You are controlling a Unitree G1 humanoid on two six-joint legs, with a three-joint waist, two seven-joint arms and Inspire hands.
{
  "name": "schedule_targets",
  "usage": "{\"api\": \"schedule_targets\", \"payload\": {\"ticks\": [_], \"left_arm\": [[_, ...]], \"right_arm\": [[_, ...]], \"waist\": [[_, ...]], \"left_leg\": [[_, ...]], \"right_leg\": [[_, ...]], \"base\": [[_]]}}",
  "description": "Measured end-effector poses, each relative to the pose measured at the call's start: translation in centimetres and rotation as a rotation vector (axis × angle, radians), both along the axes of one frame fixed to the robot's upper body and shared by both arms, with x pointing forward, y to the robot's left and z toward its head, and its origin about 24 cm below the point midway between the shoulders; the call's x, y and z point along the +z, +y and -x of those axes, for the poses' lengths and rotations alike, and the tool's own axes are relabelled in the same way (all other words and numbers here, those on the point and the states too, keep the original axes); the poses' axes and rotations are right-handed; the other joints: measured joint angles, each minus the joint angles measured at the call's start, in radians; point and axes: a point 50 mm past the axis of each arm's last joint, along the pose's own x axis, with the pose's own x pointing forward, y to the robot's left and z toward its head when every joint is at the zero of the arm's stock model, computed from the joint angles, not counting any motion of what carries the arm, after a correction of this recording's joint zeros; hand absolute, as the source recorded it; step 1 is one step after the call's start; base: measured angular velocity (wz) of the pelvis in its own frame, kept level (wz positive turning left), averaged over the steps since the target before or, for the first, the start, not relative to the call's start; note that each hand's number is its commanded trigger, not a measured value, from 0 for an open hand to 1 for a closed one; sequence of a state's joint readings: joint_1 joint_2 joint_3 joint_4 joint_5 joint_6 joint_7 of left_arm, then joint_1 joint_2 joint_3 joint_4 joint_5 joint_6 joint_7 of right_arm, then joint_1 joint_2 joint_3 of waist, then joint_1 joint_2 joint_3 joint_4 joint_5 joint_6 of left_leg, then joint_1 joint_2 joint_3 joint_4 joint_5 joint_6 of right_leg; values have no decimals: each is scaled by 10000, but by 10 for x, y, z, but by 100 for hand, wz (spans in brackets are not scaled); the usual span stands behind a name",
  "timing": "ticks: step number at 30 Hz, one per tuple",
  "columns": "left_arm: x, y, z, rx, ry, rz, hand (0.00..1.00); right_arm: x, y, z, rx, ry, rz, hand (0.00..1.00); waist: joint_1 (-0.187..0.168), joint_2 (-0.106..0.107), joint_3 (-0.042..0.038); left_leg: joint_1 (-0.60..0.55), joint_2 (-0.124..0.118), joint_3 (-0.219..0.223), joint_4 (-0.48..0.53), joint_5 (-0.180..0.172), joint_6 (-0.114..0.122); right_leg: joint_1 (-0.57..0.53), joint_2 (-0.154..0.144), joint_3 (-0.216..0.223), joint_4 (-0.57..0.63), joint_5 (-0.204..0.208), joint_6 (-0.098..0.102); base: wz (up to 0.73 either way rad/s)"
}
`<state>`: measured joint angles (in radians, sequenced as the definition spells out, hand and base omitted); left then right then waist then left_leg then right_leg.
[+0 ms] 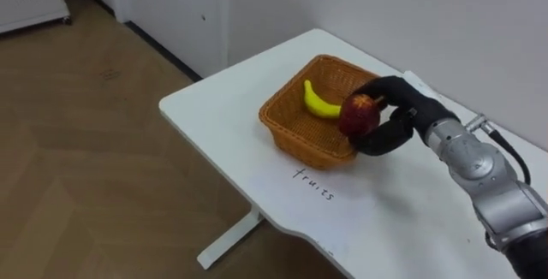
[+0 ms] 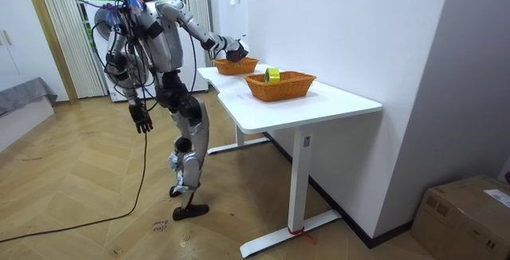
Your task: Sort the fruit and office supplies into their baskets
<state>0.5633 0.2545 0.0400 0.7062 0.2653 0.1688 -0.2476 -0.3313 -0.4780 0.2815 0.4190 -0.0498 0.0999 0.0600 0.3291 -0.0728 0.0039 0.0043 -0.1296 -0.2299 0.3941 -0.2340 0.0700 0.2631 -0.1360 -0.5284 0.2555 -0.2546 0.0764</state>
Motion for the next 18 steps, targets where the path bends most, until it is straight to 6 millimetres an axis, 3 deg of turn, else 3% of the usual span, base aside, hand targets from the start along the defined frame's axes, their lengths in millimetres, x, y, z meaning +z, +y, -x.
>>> {"api": "schedule_targets", "payload": {"ticks": [6,8,10,11,13,14,15,16,18], "left_arm": [[0,1,0,-13,3,-48,0],[1,5,-3,63,-100,-149,0],[2,9,-11,168,-356,-304,0],[2,10,-12,150,-390,-325,0],[4,13,-15,58,-493,-408,0],[5,15,-16,32,-510,-442,0],[6,18,-17,-15,-555,-526,0],[6,19,-20,-46,-621,-585,0],[7,22,-27,-133,-819,-748,0]], "right_arm": [[-9,-16,-3,-1018,278,-312,97],[-10,-20,-3,-1190,329,-355,95],[-8,-30,-6,-1590,433,-560,87],[-8,-33,-6,-1685,466,-580,67],[-2,-40,-7,-1846,388,-500,44],[0,-41,-8,-1860,341,-481,17],[3,-45,-10,-1914,263,-373,11],[8,-48,-14,-2030,169,-247,0],[14,-54,-20,-2347,-2,-45,0]], "waist": [[248,-102,-55],[216,-240,-102],[236,-380,-60],[251,-396,-66],[276,-447,-51],[280,-466,-35],[262,-517,-36],[253,-552,23],[248,-613,49]], "left_leg": [[-154,-25,-109,47,6,-13],[-359,-54,-213,78,39,-38],[-670,-38,-218,185,78,-56],[-754,-34,-215,209,82,-57],[-986,-35,-192,222,125,-51],[-1035,-34,-185,219,136,-50],[-1186,-29,-183,221,155,-56],[-1302,-21,-192,230,182,-67],[-1589,-5,-233,323,209,-89]], "right_leg": [[-123,-1,-95,12,-1,1],[-266,-5,-245,26,-9,11],[-505,31,-237,15,-8,9],[-577,36,-229,23,-7,8],[-768,33,-211,29,7,-15],[-891,33,-203,31,10,-20],[-1051,33,-189,48,17,-30],[-1143,45,-192,48,38,-60],[-1357,96,-204,46,61,-96]], "base": [[7],[14],[11],[0],[-2],[-3],[-3],[0],[3]]}}
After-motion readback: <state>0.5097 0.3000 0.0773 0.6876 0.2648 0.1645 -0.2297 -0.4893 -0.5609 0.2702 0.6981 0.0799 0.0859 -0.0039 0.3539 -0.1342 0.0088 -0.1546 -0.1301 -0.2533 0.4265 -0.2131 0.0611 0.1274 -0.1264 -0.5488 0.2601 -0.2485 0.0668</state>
